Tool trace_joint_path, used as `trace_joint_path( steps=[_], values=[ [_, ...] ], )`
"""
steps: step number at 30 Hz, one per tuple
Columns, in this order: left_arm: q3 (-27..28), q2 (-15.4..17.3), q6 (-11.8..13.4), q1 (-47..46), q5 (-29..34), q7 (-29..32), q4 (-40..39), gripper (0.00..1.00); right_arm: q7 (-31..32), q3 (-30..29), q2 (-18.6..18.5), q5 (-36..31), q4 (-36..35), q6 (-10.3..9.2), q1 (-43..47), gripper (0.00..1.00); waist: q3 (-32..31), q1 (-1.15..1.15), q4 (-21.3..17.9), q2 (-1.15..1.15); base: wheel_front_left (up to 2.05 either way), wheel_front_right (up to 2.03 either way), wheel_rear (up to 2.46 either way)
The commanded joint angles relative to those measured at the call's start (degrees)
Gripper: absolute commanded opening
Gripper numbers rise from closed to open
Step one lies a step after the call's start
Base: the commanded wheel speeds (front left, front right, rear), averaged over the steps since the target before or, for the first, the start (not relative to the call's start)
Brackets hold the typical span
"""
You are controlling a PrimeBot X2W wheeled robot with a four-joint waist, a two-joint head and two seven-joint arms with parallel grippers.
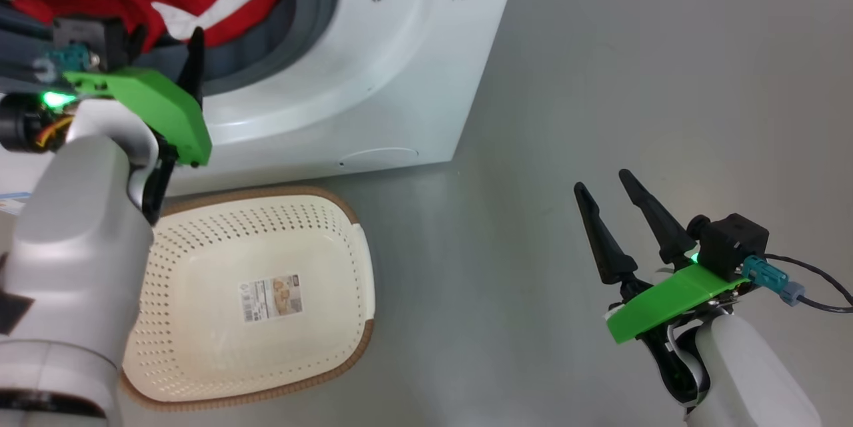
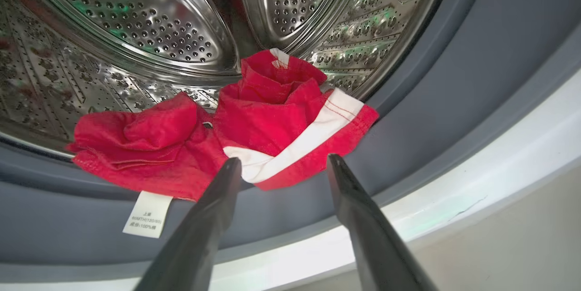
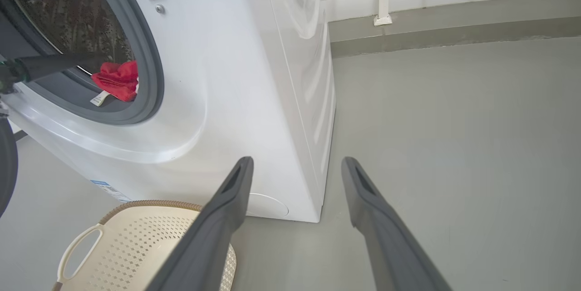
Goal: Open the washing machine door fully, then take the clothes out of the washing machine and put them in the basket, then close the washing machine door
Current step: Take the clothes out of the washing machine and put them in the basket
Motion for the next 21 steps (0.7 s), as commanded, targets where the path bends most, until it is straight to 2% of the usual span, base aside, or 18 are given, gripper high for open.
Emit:
trace_joint_path(
  steps=[1, 14, 21],
  values=[
    [0.1, 2.8, -0.2, -2.9, -0.9, 0.3, 0.1, 1.0, -0.7, 1.3, 0.4, -0.4, -1.4, 0.09, -0.4, 1.0, 2.1, 0.0, -1.3, 0.0, 0.0, 0.0, 0.0],
    [-8.3, 5.9, -0.2, -11.5, -3.0, 4.0, 7.2, 1.0, -0.7, 2.4, 2.1, -0.3, -2.0, 0.09, -3.6, 1.0, 7.6, 0.0, -4.3, 0.0, 0.0, 0.0, 0.0],
    [-11.7, 7.2, -0.2, -14.1, -4.3, 2.7, 8.3, 1.0, -0.7, 2.7, 2.9, -0.3, -2.0, 0.09, -5.1, 1.0, 9.3, 0.0, -5.2, 0.0, 0.0, 0.0, 0.0]
  ],
)
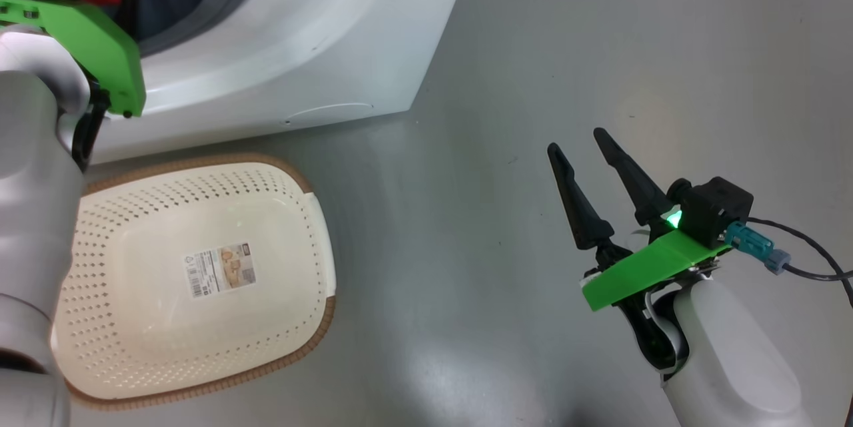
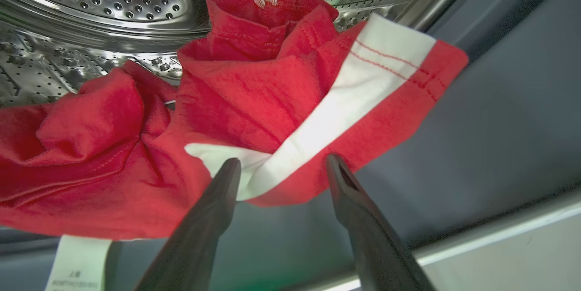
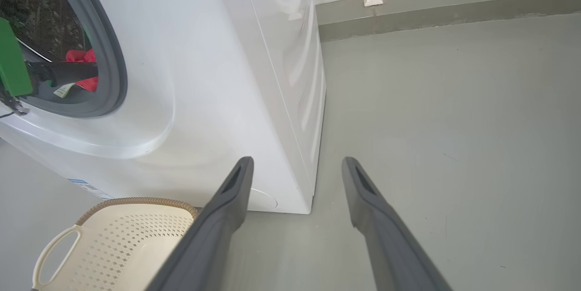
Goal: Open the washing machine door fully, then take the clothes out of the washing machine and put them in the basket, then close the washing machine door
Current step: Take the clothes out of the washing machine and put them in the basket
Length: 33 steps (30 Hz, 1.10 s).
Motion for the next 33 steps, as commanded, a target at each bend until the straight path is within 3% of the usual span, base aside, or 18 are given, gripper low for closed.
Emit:
trace_joint_path(
  steps=[1, 12, 13, 14, 24, 33],
  values=[
    [0.3, 2.5, -0.2, -1.8, -0.5, -0.5, -0.7, 1.0, -0.7, 1.0, 0.5, -0.3, -1.4, 0.09, 0.3, 1.0, 0.4, 0.0, -0.3, 0.0, 0.0, 0.0, 0.0],
    [-4.6, 3.3, -0.2, -3.6, -2.8, -0.9, -0.3, 1.0, -0.7, 0.9, 1.2, -0.3, -1.4, 0.09, -0.4, 1.0, 1.3, 0.0, -1.1, 0.0, 0.0, 0.0, 0.0],
    [-5.1, 3.4, -0.2, -3.7, -3.0, -0.9, -0.3, 0.39, -0.7, 0.8, 1.2, -0.3, -1.4, 0.09, -0.4, 1.0, 1.3, 0.0, -1.1, 0.0, 0.0, 0.0, 0.0],
    [-5.5, 3.3, -0.2, -3.7, -3.3, -1.0, -0.3, 0.0, -0.7, 0.8, 1.2, -0.3, -1.4, 0.09, -0.4, 1.0, 1.2, 0.0, -1.1, 0.0, 0.0, 0.0, 0.0],
    [-7.3, 2.8, -0.2, -2.5, -7.8, -5.2, -0.7, 0.0, -0.7, 0.0, 0.8, -0.5, -1.1, 0.09, 0.3, 1.0, -1.0, 0.0, 0.3, 0.0, 0.0, 0.0, 0.0],
    [-2.9, 0.8, -0.2, 2.9, -13.9, -11.5, -2.6, 0.0, -0.7, -1.4, -1.0, -0.6, -0.6, 0.09, 2.7, 1.0, -6.2, 0.0, 3.8, 0.0, 0.0, 0.0, 0.0]
  ],
)
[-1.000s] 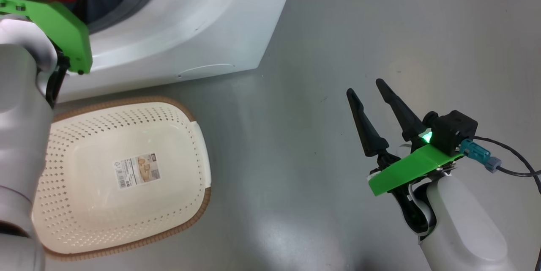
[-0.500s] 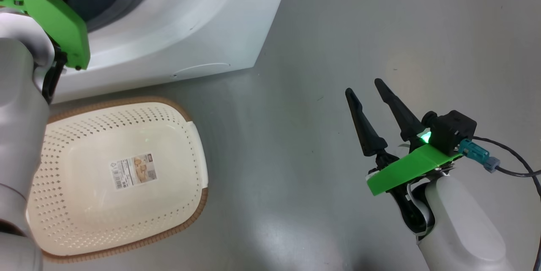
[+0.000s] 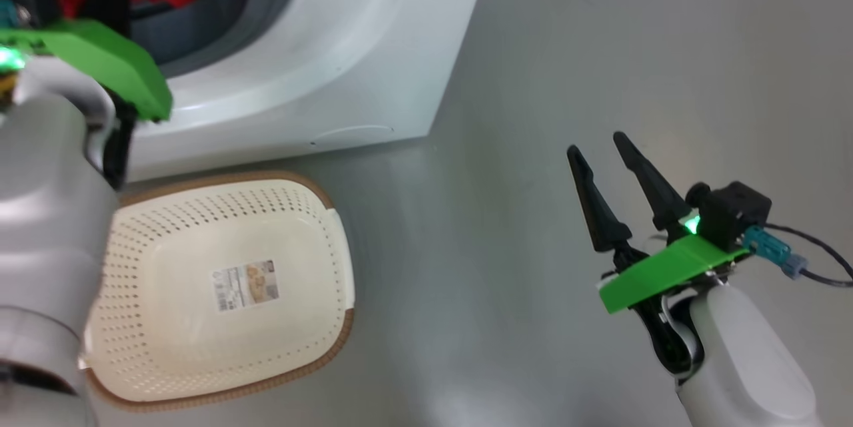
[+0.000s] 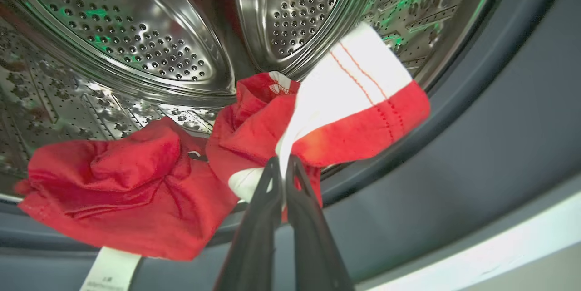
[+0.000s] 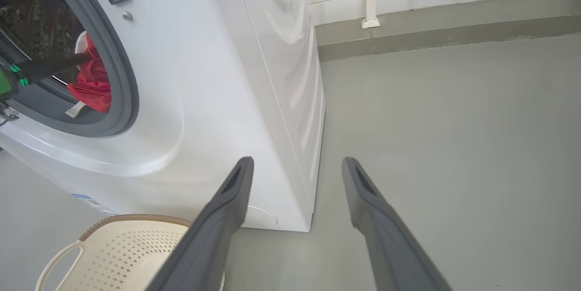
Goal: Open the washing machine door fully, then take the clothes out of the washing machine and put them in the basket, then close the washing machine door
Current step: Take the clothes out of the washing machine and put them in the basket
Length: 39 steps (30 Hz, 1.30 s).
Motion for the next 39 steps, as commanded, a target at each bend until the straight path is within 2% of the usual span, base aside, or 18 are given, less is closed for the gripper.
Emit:
trace_joint_path(
  steps=[1, 5, 12, 24, 33, 39],
  values=[
    [2.4, 1.8, -0.2, 1.8, -1.5, -0.7, -2.6, 0.0, -0.7, 0.1, -0.6, -0.6, -1.1, 0.09, 2.6, 1.0, -3.1, 0.0, 2.4, 0.0, 0.0, 0.0, 0.0],
    [7.9, 2.1, -0.1, 6.3, -2.4, -0.8, -9.7, 0.0, -0.7, -1.6, -1.6, -0.6, -1.2, 0.09, 4.0, 1.0, -5.2, 0.0, 4.1, 0.0, 0.0, 0.0, 0.0],
    [17.8, 1.0, 0.4, 16.3, 1.4, -0.8, -21.8, 0.0, -0.7, -3.4, -2.8, -0.8, -1.4, 0.09, 6.4, 1.0, -8.3, 0.0, 6.6, 0.0, 0.0, 0.0, 0.0],
    [28.0, -3.1, 0.1, 31.4, 9.5, -0.8, -39.8, 0.0, -0.7, -5.5, -3.9, -0.8, -1.7, 0.09, 9.5, 1.0, -11.6, 0.0, 9.6, 0.0, 0.0, 0.0, 0.0],
    [32.9, -5.1, -0.1, 43.9, 11.4, -0.8, -55.3, 0.0, -0.7, -6.7, -4.8, -0.9, -2.0, 0.09, 10.9, 1.0, -13.2, 0.0, 11.1, 0.0, 0.0, 0.0, 0.0],
    [34.2, -5.9, -0.1, 52.4, 11.0, -0.8, -65.9, 0.0, -0.7, -7.3, -5.1, -0.9, -2.1, 0.09, 11.6, 1.0, -13.8, 0.0, 12.0, 0.0, 0.0, 0.0, 0.0]
  ],
)
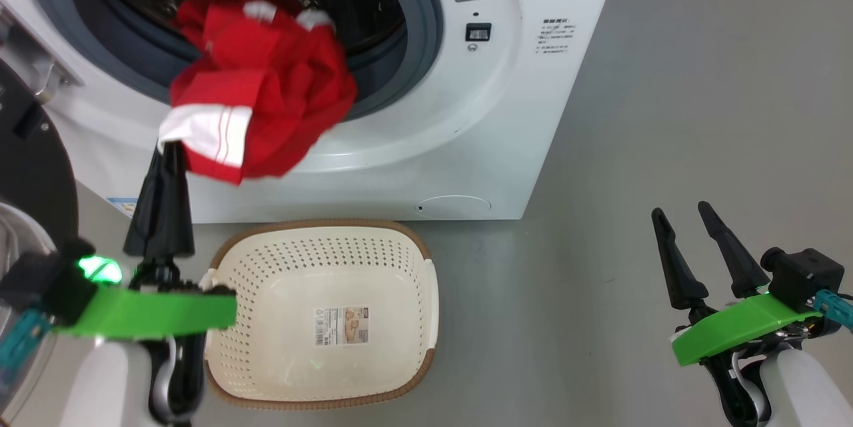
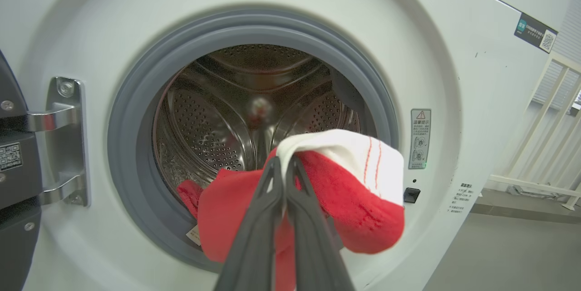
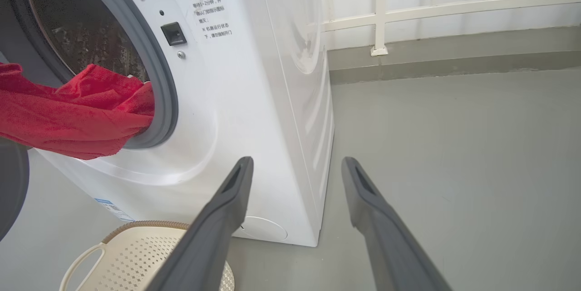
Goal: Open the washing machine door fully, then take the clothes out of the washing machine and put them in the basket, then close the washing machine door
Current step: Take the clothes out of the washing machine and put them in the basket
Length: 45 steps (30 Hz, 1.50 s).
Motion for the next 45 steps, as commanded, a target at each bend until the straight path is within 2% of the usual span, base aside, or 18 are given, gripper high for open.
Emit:
trace_joint_path(
  steps=[1, 10, 15, 19, 24, 34, 41, 45],
  values=[
    [2.3, 1.4, 0.0, 1.4, 0.1, -0.5, -4.1, 0.0, -0.7, 0.9, -0.6, -0.9, -1.6, 0.09, 0.5, 1.0, -0.3, 0.0, 0.3, 0.0, 0.0, 0.0, 0.0],
    [1.3, 0.7, 2.2, 9.1, -0.8, 2.8, -18.7, 0.0, -0.7, 0.9, -0.9, -1.0, -1.7, 0.09, 0.2, 1.0, 0.1, 0.0, 1.1, 0.0, 0.0, 0.0, 0.0],
    [-0.9, 0.3, 2.5, 11.6, -1.4, 4.8, -18.0, 0.0, -0.7, 1.4, -0.7, -1.1, -1.7, 0.09, -0.4, 1.0, 0.7, 0.0, 0.7, 0.0, 0.0, 0.0, 0.0],
    [-3.3, -0.2, 2.1, 12.6, -1.4, 4.7, -11.0, 0.0, -0.7, 2.0, -0.4, -1.0, -1.7, 0.09, -0.8, 1.0, 1.1, 0.0, -0.1, 0.0, 0.0, 0.0, 0.0],
    [-6.0, -0.3, 1.4, 10.9, 0.0, 3.1, 2.8, 0.0, -0.7, 2.4, -0.1, -0.8, -1.7, 0.09, -0.9, 1.0, 1.9, 0.0, -1.3, 0.0, 0.0, 0.0, 0.0],
    [-9.5, -0.7, 0.0, -1.3, 0.4, 0.0, 33.3, 0.0, -0.7, 3.3, 0.3, -0.6, -1.7, 0.09, -2.8, 1.0, 4.9, 0.0, -4.0, 0.0, 0.0, 0.0, 0.0],
    [-11.3, -0.9, -0.2, -9.3, 0.0, -0.4, 49.0, 0.0, -0.7, 3.8, 0.7, -0.7, -2.0, 0.09, -3.8, 1.0, 7.7, 0.0, -6.0, 0.0, 0.0, 0.0, 0.0],
    [-12.8, -0.5, -0.2, -12.9, -0.3, -0.4, 55.1, 0.0, -0.7, 4.0, 1.1, -0.8, -2.3, 0.09, -4.5, 1.0, 9.8, 0.0, -7.2, 0.0, 0.0, 0.0, 0.0]
  ],
)
